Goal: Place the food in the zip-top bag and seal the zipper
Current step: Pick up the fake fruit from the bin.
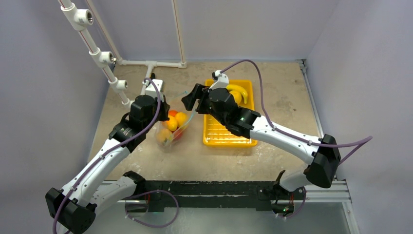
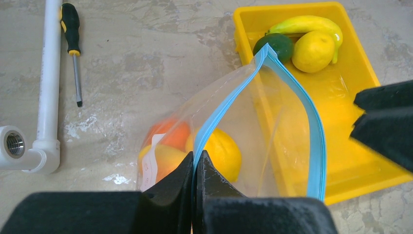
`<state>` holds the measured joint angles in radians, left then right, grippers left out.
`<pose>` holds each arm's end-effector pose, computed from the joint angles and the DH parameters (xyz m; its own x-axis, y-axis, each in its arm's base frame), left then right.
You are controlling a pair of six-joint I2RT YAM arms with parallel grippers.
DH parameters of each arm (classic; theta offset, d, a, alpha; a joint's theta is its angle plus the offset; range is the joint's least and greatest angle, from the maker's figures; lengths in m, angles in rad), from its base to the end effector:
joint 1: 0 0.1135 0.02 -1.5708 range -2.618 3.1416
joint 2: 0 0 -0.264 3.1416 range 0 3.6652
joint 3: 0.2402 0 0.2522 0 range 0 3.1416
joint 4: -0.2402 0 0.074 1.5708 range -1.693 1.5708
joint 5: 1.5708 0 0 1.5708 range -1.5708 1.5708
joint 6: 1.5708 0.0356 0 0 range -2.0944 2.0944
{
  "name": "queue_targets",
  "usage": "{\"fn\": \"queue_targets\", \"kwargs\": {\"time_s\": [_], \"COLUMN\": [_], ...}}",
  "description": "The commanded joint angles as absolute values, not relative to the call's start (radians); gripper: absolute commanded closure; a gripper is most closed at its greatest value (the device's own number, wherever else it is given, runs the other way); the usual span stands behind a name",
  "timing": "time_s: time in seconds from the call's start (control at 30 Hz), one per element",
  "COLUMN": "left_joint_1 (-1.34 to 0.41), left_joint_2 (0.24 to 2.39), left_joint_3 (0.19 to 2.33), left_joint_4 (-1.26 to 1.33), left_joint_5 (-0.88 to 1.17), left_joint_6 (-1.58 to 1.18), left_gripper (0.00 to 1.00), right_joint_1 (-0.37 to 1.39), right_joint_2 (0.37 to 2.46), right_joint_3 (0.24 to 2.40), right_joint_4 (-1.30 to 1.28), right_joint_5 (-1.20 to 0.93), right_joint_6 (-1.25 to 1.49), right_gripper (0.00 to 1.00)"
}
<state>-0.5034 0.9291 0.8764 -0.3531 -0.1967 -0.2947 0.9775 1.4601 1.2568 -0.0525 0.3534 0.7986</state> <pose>0.1872 -0.0951 0.3290 -0.4226 -0.0924 -0.9016 0.2018 0.9602 -0.1930 0.2041 0.2806 0.3580 -0.5218 0.4283 -0.7377 -0.3108 0.7100 0.6320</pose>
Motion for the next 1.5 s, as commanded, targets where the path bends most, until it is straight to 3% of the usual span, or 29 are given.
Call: {"fn": "queue_targets", "kwargs": {"time_s": [0.0,0.67,1.47], "left_joint_1": [-0.499,-0.498,-0.499], "left_joint_2": [0.923,0.924,0.925], "left_joint_3": [0.879,0.879,0.879], "left_joint_4": [-0.312,-0.316,-0.316], "left_joint_5": [-0.195,-0.203,-0.205], "left_joint_6": [-0.295,-0.293,-0.292], "left_gripper": [1.0,1.0,1.0], "right_joint_1": [0.921,0.728,0.589], "right_joint_2": [1.405,1.558,1.938], "right_joint_3": [1.291,1.267,1.513], "right_joint_4": [-0.112,-0.243,-0.313], "right_joint_5": [0.422,0.506,0.439], "right_joint_6": [0.751,0.793,0.929], "right_gripper": [0.22,0.14,0.12]}}
